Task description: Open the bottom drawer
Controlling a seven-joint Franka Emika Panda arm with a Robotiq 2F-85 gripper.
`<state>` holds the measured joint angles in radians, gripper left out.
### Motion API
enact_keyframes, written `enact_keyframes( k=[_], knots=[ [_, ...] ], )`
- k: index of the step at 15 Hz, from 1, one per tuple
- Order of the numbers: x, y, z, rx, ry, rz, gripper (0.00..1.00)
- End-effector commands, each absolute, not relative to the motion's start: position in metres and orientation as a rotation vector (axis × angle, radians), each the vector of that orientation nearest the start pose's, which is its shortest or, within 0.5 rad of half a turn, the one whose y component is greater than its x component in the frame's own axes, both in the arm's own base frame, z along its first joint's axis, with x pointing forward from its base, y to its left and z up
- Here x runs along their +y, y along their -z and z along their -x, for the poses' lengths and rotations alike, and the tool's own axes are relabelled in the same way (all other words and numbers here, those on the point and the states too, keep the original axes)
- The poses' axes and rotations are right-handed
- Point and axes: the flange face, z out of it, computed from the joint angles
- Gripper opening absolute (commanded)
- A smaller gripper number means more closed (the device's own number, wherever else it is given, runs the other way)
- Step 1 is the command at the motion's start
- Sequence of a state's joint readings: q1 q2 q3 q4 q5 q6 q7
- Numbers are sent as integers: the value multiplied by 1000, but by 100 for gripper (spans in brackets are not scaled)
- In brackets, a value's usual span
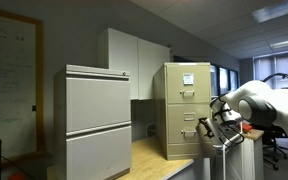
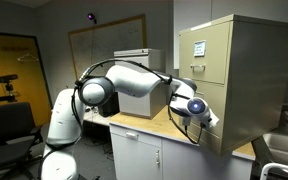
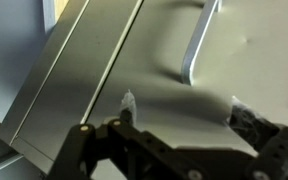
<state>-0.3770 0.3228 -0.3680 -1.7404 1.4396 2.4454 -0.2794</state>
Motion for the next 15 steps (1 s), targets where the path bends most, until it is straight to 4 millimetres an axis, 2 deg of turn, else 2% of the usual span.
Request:
enact_keyframes(
  k=[1, 6, 9, 12, 15],
  knots=[
    [-438, -464, -524, 1440, 1022, 1663, 100],
    [-427, -468, -540, 1396, 1016, 1679, 100],
    [-413, -463, -553, 1365, 989, 1702, 100],
    [-399, -449, -564, 1346, 952, 1734, 100],
    [-393, -427, -571, 1352, 909, 1773, 100]
  ],
)
